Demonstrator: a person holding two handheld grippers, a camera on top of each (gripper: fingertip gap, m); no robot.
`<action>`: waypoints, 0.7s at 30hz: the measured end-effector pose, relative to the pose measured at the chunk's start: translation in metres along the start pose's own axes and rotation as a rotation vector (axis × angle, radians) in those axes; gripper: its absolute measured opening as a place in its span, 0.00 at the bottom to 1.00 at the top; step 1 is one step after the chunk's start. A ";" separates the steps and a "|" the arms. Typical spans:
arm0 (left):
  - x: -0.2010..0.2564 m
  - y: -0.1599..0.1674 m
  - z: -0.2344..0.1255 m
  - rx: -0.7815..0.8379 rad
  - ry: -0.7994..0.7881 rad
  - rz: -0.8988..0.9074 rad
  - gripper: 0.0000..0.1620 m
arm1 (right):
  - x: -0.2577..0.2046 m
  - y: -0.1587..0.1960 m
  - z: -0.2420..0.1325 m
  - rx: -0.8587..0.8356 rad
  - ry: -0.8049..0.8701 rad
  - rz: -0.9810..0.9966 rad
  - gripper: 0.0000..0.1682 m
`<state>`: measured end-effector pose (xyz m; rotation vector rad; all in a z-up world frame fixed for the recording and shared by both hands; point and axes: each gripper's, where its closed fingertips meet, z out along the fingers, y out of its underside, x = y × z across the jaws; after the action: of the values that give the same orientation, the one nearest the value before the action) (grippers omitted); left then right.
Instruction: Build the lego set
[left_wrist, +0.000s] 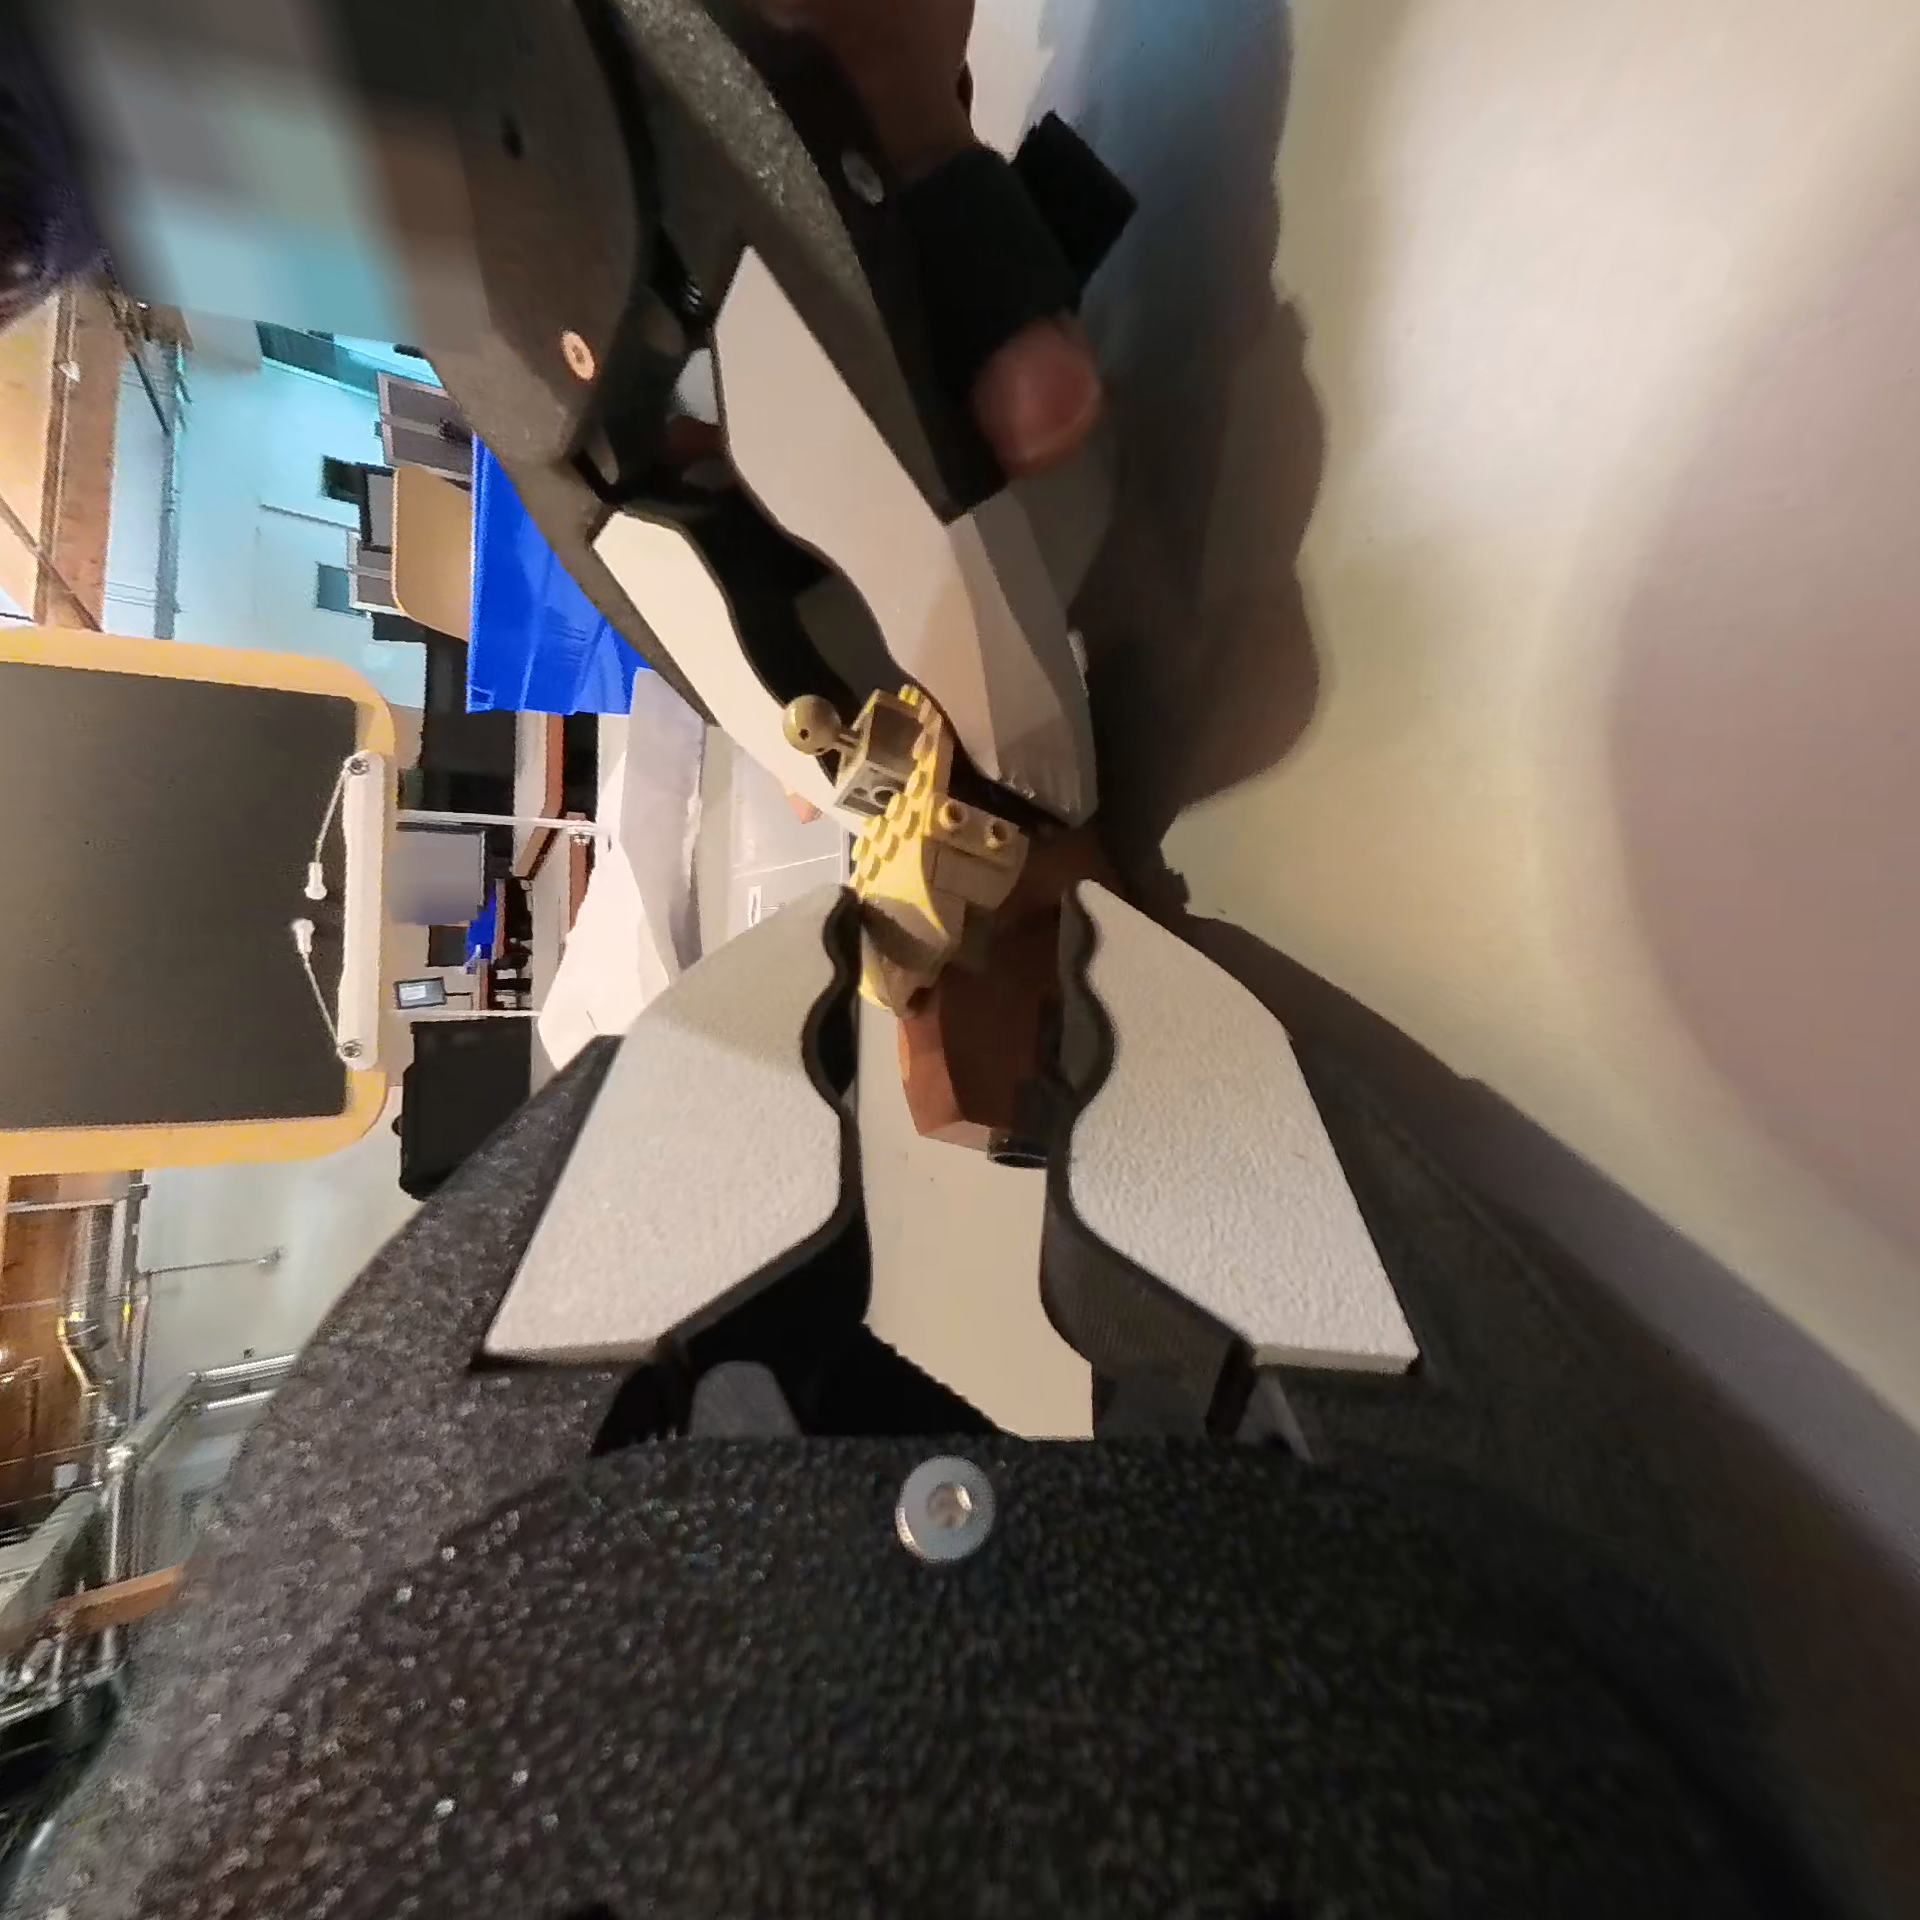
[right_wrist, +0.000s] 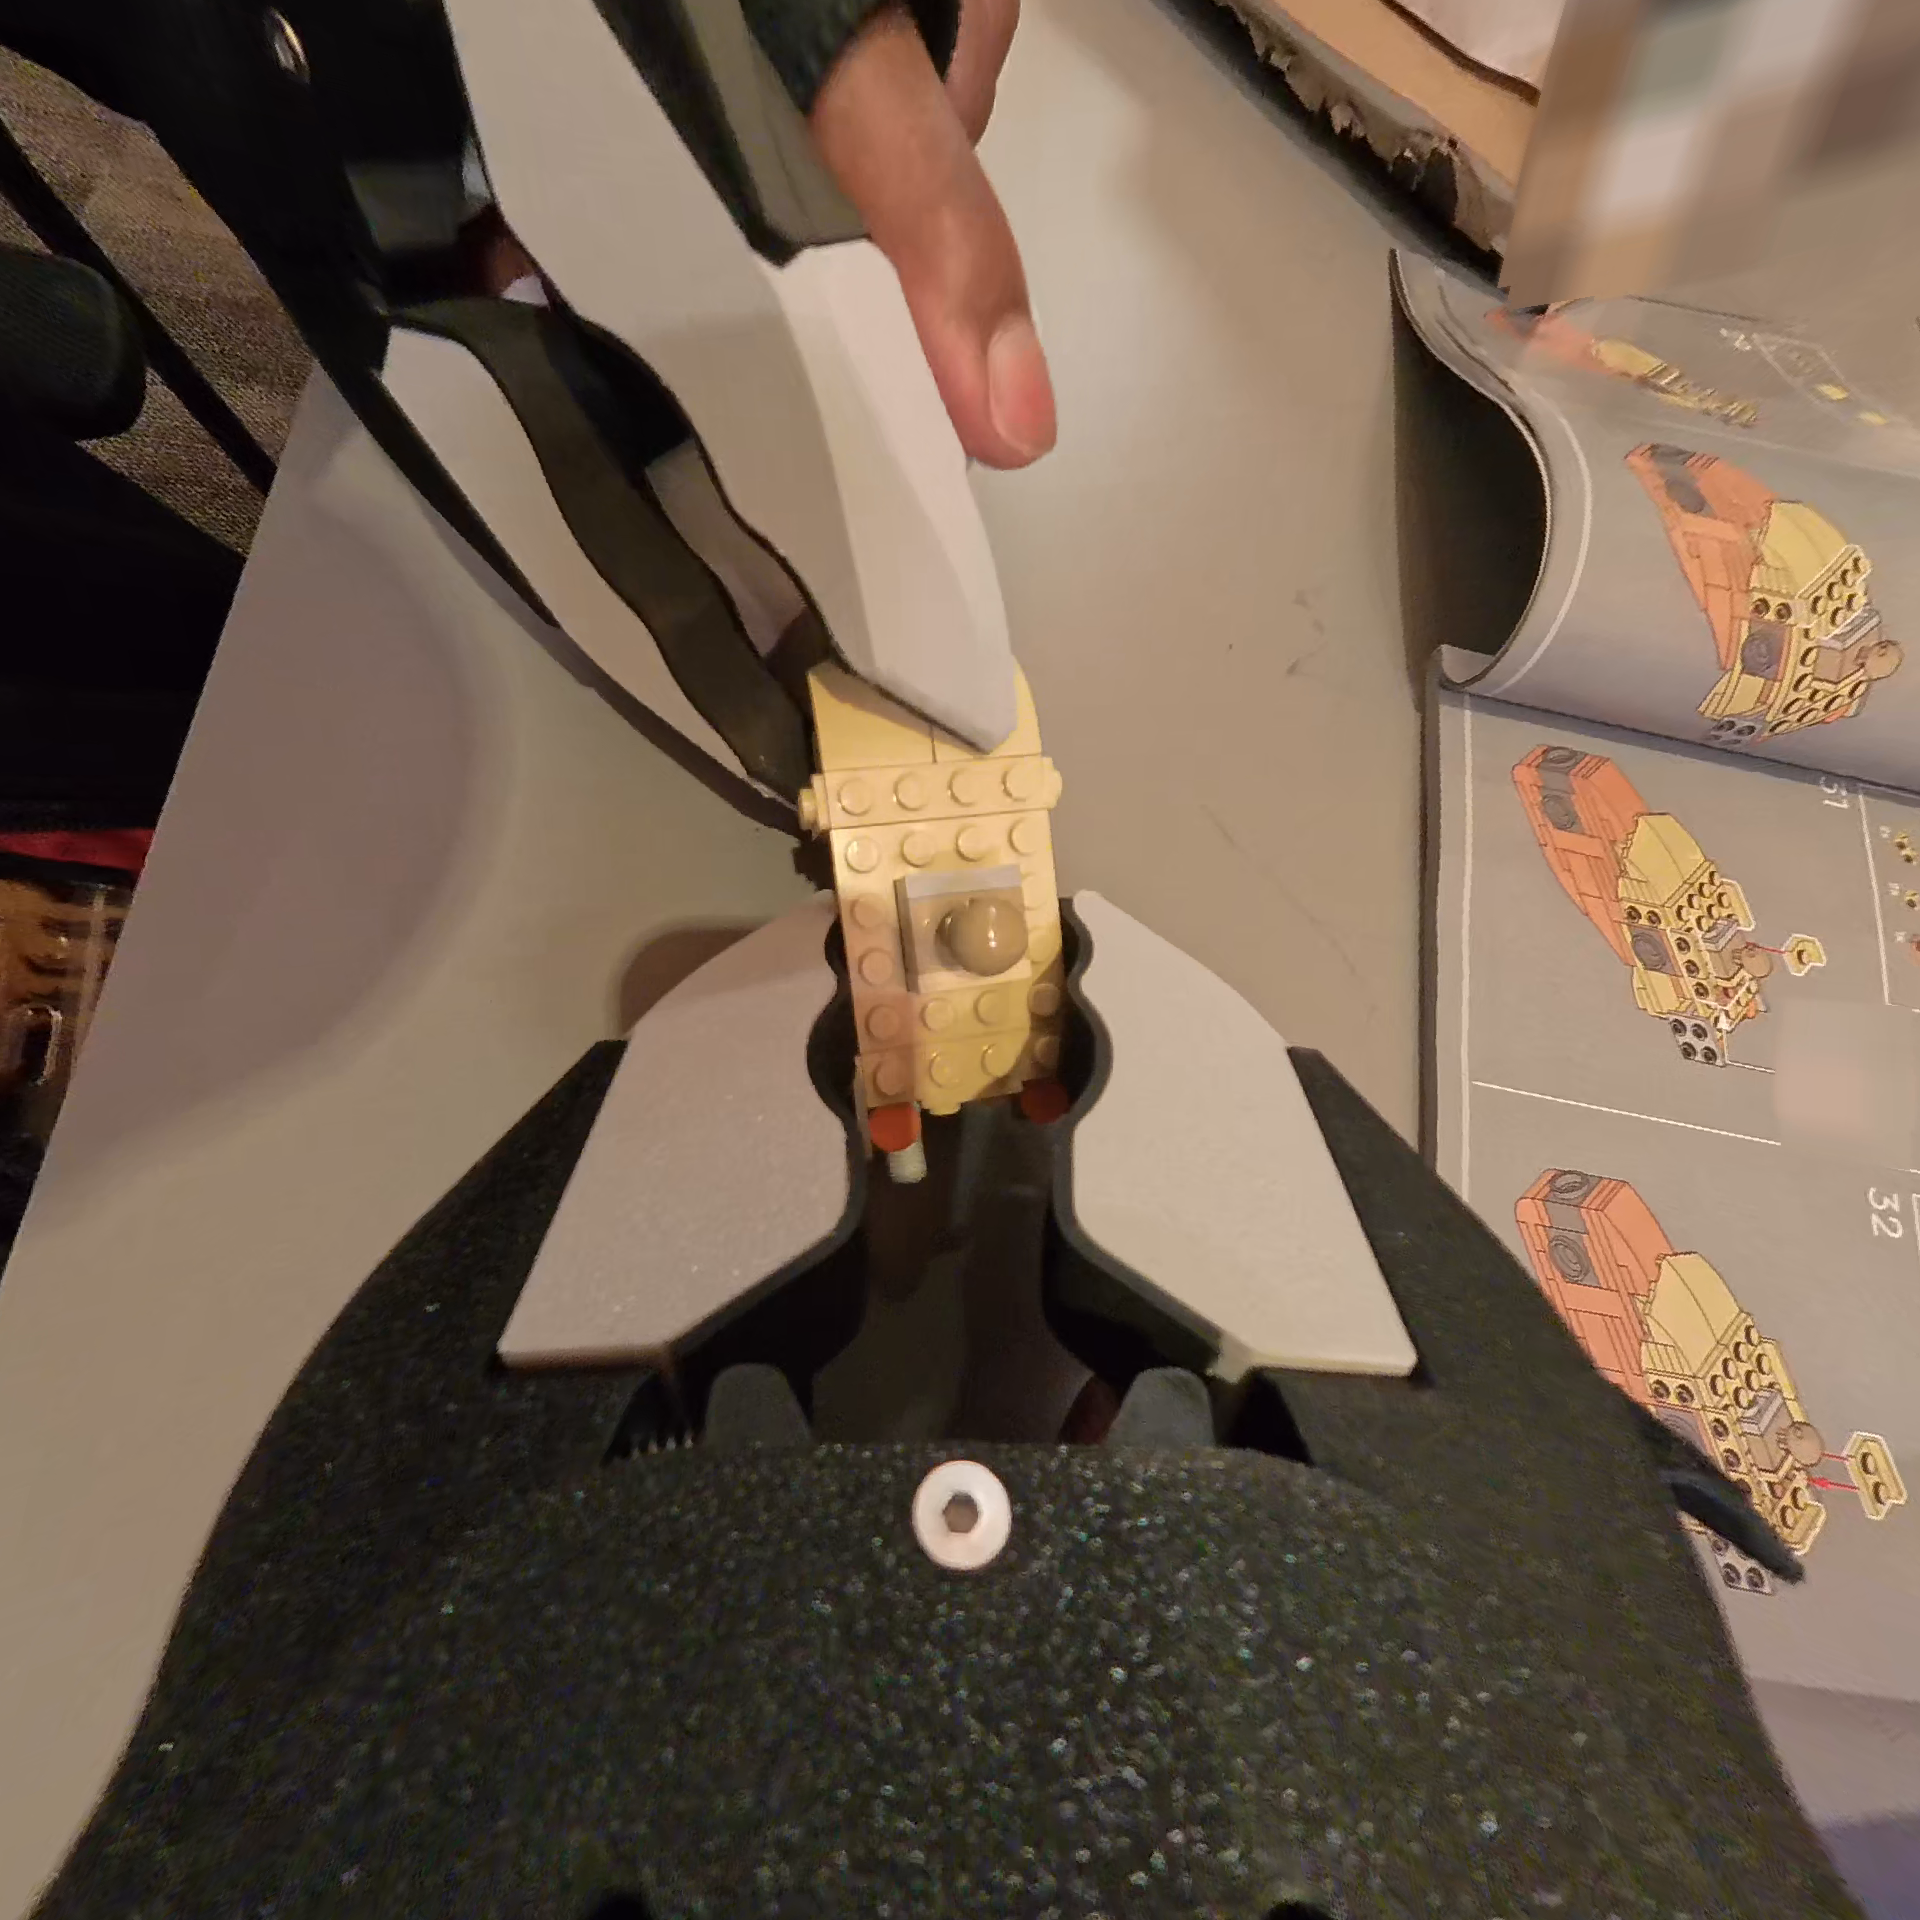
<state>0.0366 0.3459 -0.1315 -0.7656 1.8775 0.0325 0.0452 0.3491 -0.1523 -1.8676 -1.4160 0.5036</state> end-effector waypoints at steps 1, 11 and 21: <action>-0.001 -0.001 -0.001 0.006 0.003 -0.011 0.21 | -0.001 0.000 0.000 0.000 -0.002 -0.004 0.21; -0.003 -0.004 -0.002 0.038 0.016 -0.079 0.18 | -0.002 -0.001 0.001 0.001 -0.007 -0.007 0.21; -0.013 0.006 -0.011 0.088 0.045 -0.491 0.31 | 0.003 0.003 -0.002 0.008 -0.014 0.030 0.21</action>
<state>0.0272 0.3531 -0.1172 -1.1519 1.6748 -0.3768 0.0499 0.3511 -0.1529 -1.8850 -1.3948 0.5372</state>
